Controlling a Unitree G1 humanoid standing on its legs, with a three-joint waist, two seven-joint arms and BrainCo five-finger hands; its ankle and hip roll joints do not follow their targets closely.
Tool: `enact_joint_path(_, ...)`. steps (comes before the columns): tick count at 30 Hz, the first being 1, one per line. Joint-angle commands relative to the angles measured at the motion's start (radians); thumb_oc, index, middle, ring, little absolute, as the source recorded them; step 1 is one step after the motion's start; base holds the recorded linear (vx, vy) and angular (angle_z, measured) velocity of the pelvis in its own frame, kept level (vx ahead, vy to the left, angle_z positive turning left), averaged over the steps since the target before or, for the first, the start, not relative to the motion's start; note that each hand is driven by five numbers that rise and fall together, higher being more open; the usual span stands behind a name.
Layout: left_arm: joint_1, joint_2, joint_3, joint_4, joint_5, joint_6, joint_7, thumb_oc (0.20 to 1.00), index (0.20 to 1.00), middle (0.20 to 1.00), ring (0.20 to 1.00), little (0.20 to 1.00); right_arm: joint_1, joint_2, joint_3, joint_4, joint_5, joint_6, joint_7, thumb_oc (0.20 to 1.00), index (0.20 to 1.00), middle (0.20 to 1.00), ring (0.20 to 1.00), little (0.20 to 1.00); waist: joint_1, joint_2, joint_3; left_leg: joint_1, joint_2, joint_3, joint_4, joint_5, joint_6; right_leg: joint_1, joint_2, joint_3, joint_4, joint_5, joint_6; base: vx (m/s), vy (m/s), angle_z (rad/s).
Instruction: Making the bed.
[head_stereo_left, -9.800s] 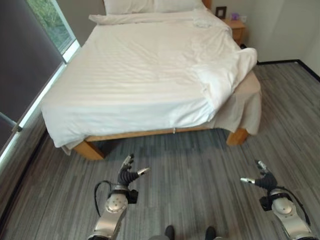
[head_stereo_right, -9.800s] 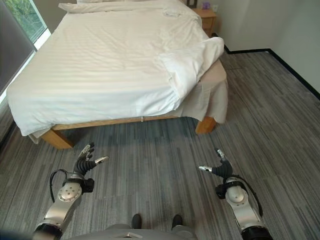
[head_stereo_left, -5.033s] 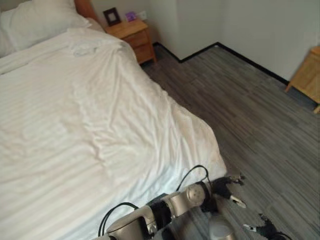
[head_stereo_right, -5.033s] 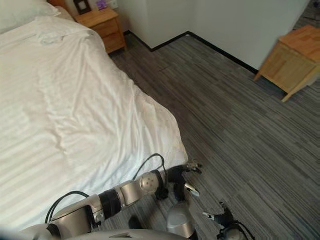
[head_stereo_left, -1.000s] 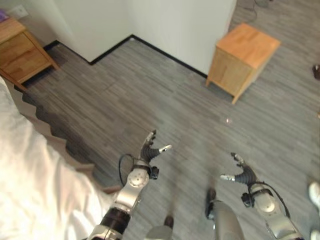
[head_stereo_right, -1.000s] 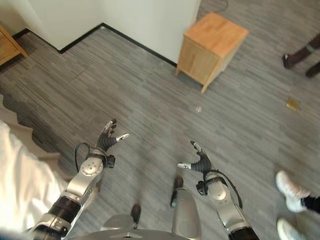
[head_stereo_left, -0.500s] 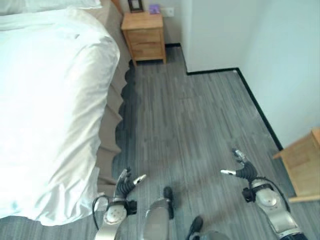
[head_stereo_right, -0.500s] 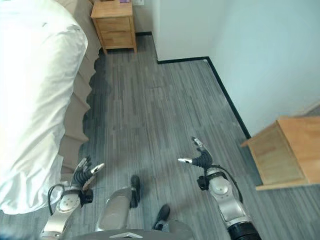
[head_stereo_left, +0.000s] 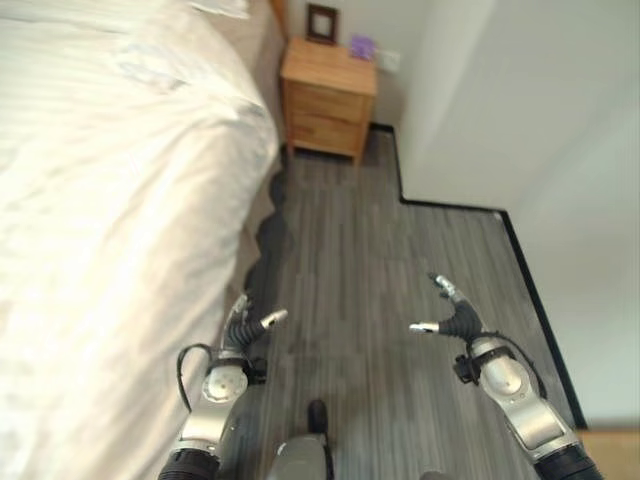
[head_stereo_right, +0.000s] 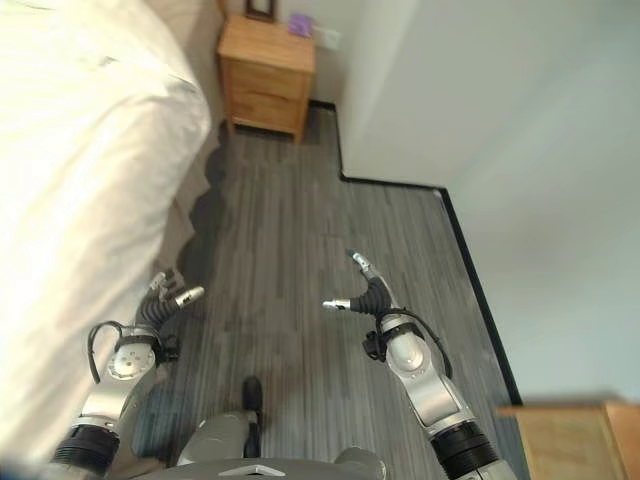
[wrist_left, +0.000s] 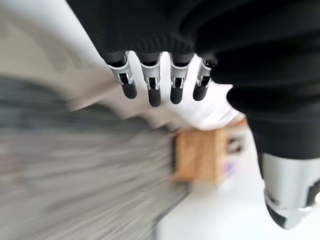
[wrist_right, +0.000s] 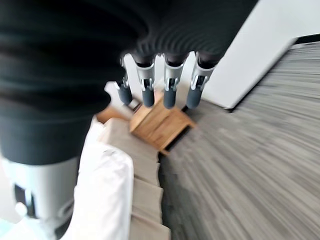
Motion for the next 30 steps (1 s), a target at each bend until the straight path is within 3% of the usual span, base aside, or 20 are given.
enact_joint_path(1,-0.034,0.006,-0.008,-0.04,-0.038,-0.045,0.022,1.0,1.0,1.0,1.0,1.0,-0.051,-0.012,-0.074,-0.008,0.023,-0.033,-0.039,1.0,1.0,1.0,1.0,1.0,-0.027,-0.004,0.055,0.048,0.118,-0.077,-0.047,0.015,-0.085,0.086,0.108,-0.045,-0.326,0.055,0.001,0.32,0.016,1.35)
enact_joint_path(4,-0.028,-0.018,-0.005,-0.028,-0.093,-0.045,0.001,1.0,1.0,1.0,1.0,1.0,-0.023,-0.011,-0.08,0.003,0.025,-0.026,-0.038,1.0,1.0,1.0,1.0,1.0,-0.078,-0.002,0.054,0.12,0.105,-0.124,-0.053,-0.038,-0.108,0.056,0.158,-0.034,-0.558,0.055,-0.015,0.49,-0.006,1.37)
enact_joint_path(6,-0.014,-0.026,0.009,-0.014,-0.095,-0.035,-0.014,1.0,1.0,1.0,1.0,1.0,0.022,-0.003,-0.1,0.011,0.014,-0.02,-0.039,1.0,1.0,1.0,1.0,1.0,-0.119,-0.003,0.05,0.19,0.104,-0.151,-0.053,-0.088,-0.129,-0.005,0.148,-0.025,-0.709,0.14,0.003,0.64,-0.068,1.54)
enact_joint_path(11,-0.001,-0.025,0.019,-0.004,-0.08,-0.034,-0.02,1.0,1.0,1.0,1.0,1.0,0.057,0.014,-0.114,0.024,0.016,-0.017,-0.037,1.0,1.0,1.0,1.0,1.0,-0.144,0.017,0.041,0.254,0.118,-0.16,-0.053,-0.132,-0.142,-0.06,0.121,-0.049,-0.741,0.18,0.021,0.41,-0.054,1.37)
enact_joint_path(12,0.022,-0.022,0.016,0.005,-0.055,-0.033,-0.034,1.0,1.0,1.0,1.0,1.0,0.088,0.022,-0.124,0.036,0.015,-0.015,-0.031,1.0,1.0,1.0,1.0,1.0,-0.168,0.022,0.027,0.333,0.115,-0.169,-0.046,-0.175,-0.144,-0.054,0.107,-0.091,-0.727,0.214,0.025,0.67,-0.116,1.28)
enact_joint_path(14,0.033,-0.02,0.016,0.0,-0.053,-0.03,-0.037,1.0,1.0,1.0,1.0,1.0,0.1,0.024,-0.127,0.035,0.014,-0.015,-0.023,1.0,1.0,1.0,1.0,1.0,-0.171,0.023,0.016,0.363,0.112,-0.172,-0.035,-0.198,-0.144,-0.046,0.103,-0.12,-0.706,0.218,0.019,0.55,-0.134,0.93)
enact_joint_path(15,0.064,-0.026,0.017,-0.005,-0.047,-0.027,-0.049,1.0,1.0,1.0,1.0,1.0,0.116,0.022,-0.123,0.048,0.014,-0.012,-0.01,1.0,1.0,1.0,1.0,1.0,-0.171,0.036,-0.007,0.392,0.133,-0.169,-0.005,-0.212,-0.152,-0.035,0.11,-0.175,-0.671,0.201,-0.008,0.42,-0.141,0.25)
enact_joint_path(17,0.093,-0.032,0.012,-0.022,-0.051,-0.029,-0.054,1.0,1.0,1.0,1.0,1.0,0.125,0.021,-0.099,0.066,0.027,-0.019,0.002,1.0,1.0,1.0,1.0,1.0,-0.172,0.069,-0.017,0.371,0.175,-0.166,0.117,-0.147,-0.18,0.003,0.164,-0.167,-0.677,0.172,-0.047,0.52,-0.255,-0.73)
enact_joint_path(18,0.091,-0.04,0.009,-0.03,-0.078,-0.038,-0.052,1.0,1.0,1.0,1.0,1.0,0.102,-0.002,-0.077,0.101,0.017,-0.016,-0.004,1.0,1.0,1.0,1.0,1.0,-0.151,0.084,-0.014,0.28,0.203,-0.212,0.364,0.008,-0.21,0.071,0.21,-0.158,-0.705,0.137,-0.091,0.34,-0.251,-1.14)
enact_joint_path(19,0.09,-0.04,0.01,-0.03,-0.078,-0.038,-0.052,1.0,1.0,1.0,1.0,1.0,0.1,-0.002,-0.077,0.102,0.017,-0.017,-0.004,1.0,1.0,1.0,1.0,1.0,-0.155,0.08,-0.016,0.272,0.199,-0.218,0.367,0.012,-0.21,0.068,0.206,-0.161,-0.706,0.14,-0.093,0.35,-0.283,-1.22)
enact_joint_path(20,0.088,-0.045,0.008,-0.043,-0.098,-0.039,-0.051,1.0,1.0,1.0,1.0,1.0,0.086,-0.014,-0.069,0.093,0.007,-0.017,-0.015,1.0,1.0,1.0,1.0,1.0,-0.137,0.077,-0.003,0.219,0.203,-0.245,0.483,0.064,-0.209,0.107,0.226,-0.146,-0.726,0.117,-0.116,0.25,-0.174,-0.96)
enact_joint_path(21,0.081,-0.048,-0.001,-0.054,-0.108,-0.045,-0.053,1.0,1.0,1.0,1.0,1.0,0.074,-0.024,-0.062,0.083,0.011,-0.022,-0.015,1.0,1.0,1.0,1.0,1.0,-0.116,0.06,0.02,0.159,0.158,-0.301,0.602,0.087,-0.203,0.134,0.218,-0.134,-0.733,0.105,-0.13,0.41,-0.22,-0.8)
enact_joint_path(22,0.08,-0.05,-0.015,-0.07,-0.116,-0.049,-0.06,1.0,1.0,1.0,1.0,1.0,0.066,-0.034,-0.051,0.082,0.023,-0.028,-0.012,1.0,1.0,1.0,1.0,1.0,-0.097,0.058,0.033,0.129,0.145,-0.32,0.643,0.076,-0.189,0.161,0.233,-0.114,-0.744,0.088,-0.138,0.43,-0.182,-1.18)
enact_joint_path(23,0.07,-0.059,-0.037,-0.083,-0.124,-0.048,-0.058,1.0,1.0,1.0,1.0,1.0,0.049,-0.048,-0.04,0.085,0.021,-0.025,-0.019,1.0,1.0,1.0,1.0,1.0,-0.069,0.041,0.053,0.059,0.098,-0.353,0.686,0.037,-0.176,0.186,0.229,-0.079,-0.754,0.072,-0.139,0.41,-0.117,-1.45)
enact_joint_path(25,0.057,-0.071,-0.058,-0.096,-0.151,-0.048,-0.046,1.0,1.0,1.0,1.0,1.0,0.006,-0.061,-0.015,0.096,0.0,-0.016,-0.024,1.0,1.0,1.0,1.0,1.0,-0.027,0.044,0.079,-0.029,0.058,-0.365,0.633,-0.01,-0.161,0.21,0.226,-0.029,-0.754,0.051,-0.129,0.45,0.003,-1.62)
enact_joint_path(26,0.058,-0.086,-0.083,-0.117,-0.166,-0.052,-0.057,1.0,1.0,1.0,1.0,1.0,-0.02,-0.059,0.005,0.095,-0.005,-0.018,-0.019,1.0,1.0,1.0,1.0,1.0,-0.003,0.049,0.077,-0.076,0.039,-0.352,0.488,-0.059,-0.142,0.243,0.233,-0.001,-0.754,0.03,-0.116,0.44,0.05,-1.82)
enact_joint_path(27,0.059,-0.086,-0.083,-0.117,-0.166,-0.052,-0.058,1.0,1.0,1.0,1.0,1.0,-0.019,-0.059,0.006,0.096,-0.005,-0.018,-0.019,1.0,1.0,1.0,1.0,1.0,0.003,0.048,0.077,-0.067,0.039,-0.345,0.481,-0.061,-0.141,0.245,0.232,0.004,-0.754,0.026,-0.115,0.51,0.044,-2.05)
enact_joint_path(28,0.068,-0.09,-0.098,-0.124,-0.167,-0.056,-0.075,1.0,1.0,1.0,1.0,1.0,-0.023,-0.056,0.011,0.1,-0.003,-0.024,-0.017,1.0,1.0,1.0,1.0,1.0,0.013,0.055,0.067,-0.068,0.034,-0.329,0.345,-0.063,-0.129,0.261,0.246,0.014,-0.754,0.006,-0.113,0.52,0.032,-2.19)
enact_joint_path(29,0.079,-0.096,-0.115,-0.148,-0.162,-0.057,-0.098,1.0,1.0,1.0,1.0,1.0,-0.026,-0.054,0.017,0.093,-0.011,-0.026,-0.008,1.0,1.0,1.0,1.0,1.0,0.024,0.071,0.047,-0.084,0.02,-0.287,0.198,-0.008,-0.118,0.307,0.277,0.02,-0.754,-0.031,-0.116,0.51,0.031,-1.7)
enact_joint_path(30,0.081,-0.096,-0.115,-0.149,-0.162,-0.056,-0.098,1.0,1.0,1.0,1.0,1.0,-0.025,-0.055,0.017,0.092,-0.011,-0.026,-0.008,1.0,1.0,1.0,1.0,1.0,0.027,0.068,0.049,-0.075,0.018,-0.284,0.187,-0.004,-0.118,0.31,0.274,0.022,-0.754,-0.033,-0.115,0.47,0.012,-1.12)
